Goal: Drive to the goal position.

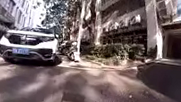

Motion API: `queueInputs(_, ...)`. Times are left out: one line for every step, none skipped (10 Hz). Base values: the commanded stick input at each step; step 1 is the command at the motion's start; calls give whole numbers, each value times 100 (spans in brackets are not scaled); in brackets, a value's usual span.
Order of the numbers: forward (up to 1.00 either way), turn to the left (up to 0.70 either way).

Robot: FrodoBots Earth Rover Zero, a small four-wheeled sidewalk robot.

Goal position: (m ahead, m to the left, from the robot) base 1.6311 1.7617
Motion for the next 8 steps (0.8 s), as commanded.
queueInputs(45,-27)
queueInputs(45,-27)
queueInputs(45,-27)
queueInputs(45,-27)
queueInputs(45,-27)
queueInputs(45,-27)
queueInputs(45,-27)
queueInputs(45,-27)
